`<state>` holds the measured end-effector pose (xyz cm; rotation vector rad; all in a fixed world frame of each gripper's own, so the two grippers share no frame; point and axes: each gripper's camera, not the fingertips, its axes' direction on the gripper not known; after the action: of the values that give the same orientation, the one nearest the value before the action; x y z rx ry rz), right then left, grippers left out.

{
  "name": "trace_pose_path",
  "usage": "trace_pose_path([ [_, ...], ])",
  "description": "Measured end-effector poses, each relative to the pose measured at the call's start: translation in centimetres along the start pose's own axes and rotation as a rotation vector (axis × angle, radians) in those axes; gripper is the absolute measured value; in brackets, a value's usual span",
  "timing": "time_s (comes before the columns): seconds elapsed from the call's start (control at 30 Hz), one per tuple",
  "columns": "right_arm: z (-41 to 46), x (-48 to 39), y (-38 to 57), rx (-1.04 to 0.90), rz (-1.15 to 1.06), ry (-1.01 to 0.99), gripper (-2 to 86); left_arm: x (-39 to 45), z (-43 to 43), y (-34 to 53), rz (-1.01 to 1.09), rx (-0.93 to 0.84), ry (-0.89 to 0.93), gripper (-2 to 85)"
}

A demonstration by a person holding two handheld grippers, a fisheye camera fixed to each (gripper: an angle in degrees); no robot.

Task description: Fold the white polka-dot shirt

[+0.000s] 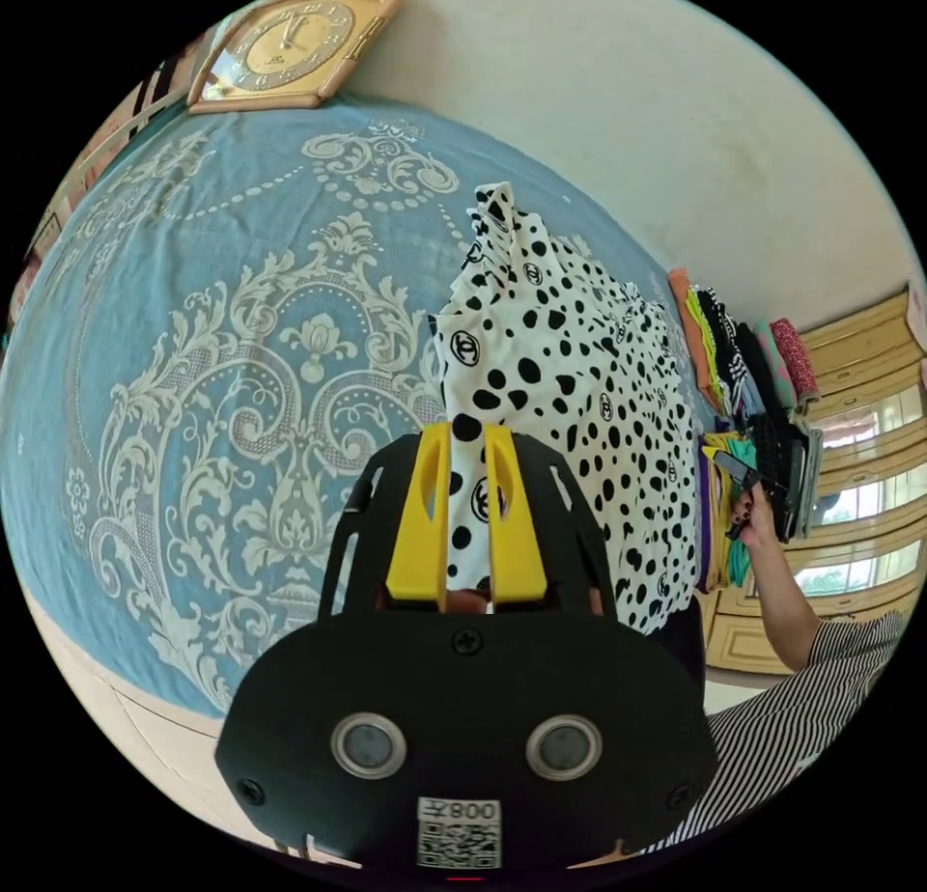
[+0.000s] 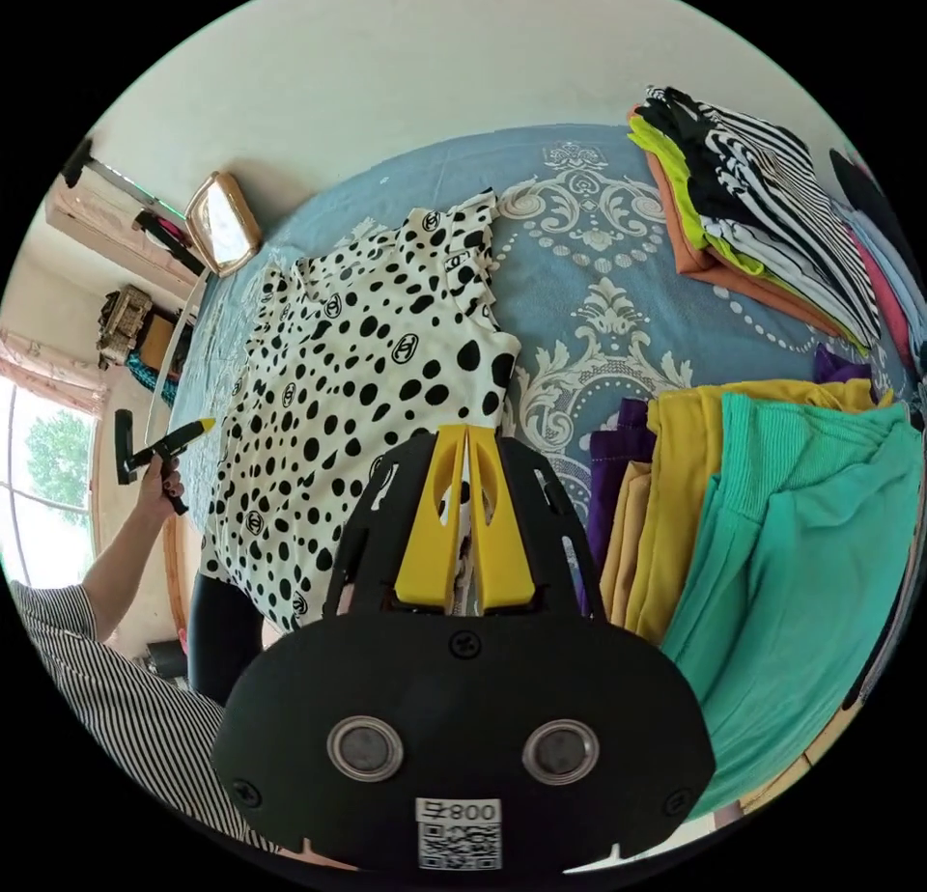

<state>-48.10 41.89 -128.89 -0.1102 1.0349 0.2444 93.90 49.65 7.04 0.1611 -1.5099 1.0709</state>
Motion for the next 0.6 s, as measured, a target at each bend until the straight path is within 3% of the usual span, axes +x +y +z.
trace_pose_path([
  [0.07, 0.8, -0.3, 0.6, -0.032, 0.006, -0.017, 0.2, -0.3, 1.1, 0.8, -0.013, -0.067, -0.015, 3.8],
  [0.2, 3.3, -1.4, 1.7, -0.140, -0.001, 0.109, -0.2, -0.3, -0.3, 1.8, -0.015, -0.039, -0.044, 1.8],
  [0.4, 3.6, -1.2, 2.4, -0.133, 0.047, 0.046, -0.2, -2.0, -2.3, 3.9, -0.058, -0.021, -0.062, 1.5],
  [0.6, 1.5, -1.9, 5.6, -0.107, 0.064, 0.078, -0.2, -2.4, -5.9, 7.4, -0.080, 0.030, 0.034, 3.0],
])
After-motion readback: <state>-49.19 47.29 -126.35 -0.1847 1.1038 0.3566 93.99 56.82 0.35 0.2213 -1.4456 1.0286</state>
